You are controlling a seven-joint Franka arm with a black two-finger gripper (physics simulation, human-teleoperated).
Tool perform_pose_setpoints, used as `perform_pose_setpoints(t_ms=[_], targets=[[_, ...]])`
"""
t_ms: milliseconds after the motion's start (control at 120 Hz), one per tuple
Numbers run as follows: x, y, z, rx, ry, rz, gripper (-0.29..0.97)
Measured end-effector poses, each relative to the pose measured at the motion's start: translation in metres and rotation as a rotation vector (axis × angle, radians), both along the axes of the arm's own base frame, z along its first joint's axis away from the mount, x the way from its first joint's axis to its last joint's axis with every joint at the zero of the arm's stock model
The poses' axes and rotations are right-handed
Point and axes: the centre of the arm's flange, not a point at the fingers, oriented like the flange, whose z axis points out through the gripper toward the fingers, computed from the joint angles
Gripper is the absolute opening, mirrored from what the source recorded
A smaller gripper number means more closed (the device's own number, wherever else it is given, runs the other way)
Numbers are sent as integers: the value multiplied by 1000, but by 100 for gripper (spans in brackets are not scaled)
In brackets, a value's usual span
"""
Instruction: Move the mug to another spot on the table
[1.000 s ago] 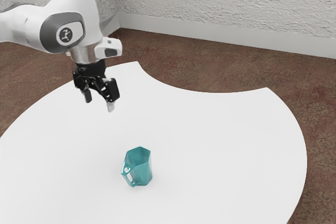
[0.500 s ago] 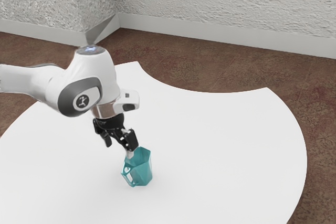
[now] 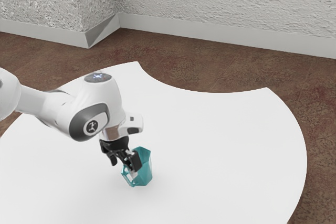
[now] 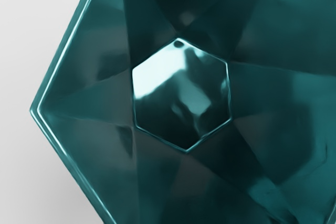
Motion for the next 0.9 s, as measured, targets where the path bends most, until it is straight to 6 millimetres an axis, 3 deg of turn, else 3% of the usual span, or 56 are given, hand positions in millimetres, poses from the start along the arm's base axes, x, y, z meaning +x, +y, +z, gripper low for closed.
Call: perform_pose_setpoints(t_ms=[158,900], targets=[[5,2,-16,-15,-2,-11,68],[14,0,-35,-15,-30,-174,66]])
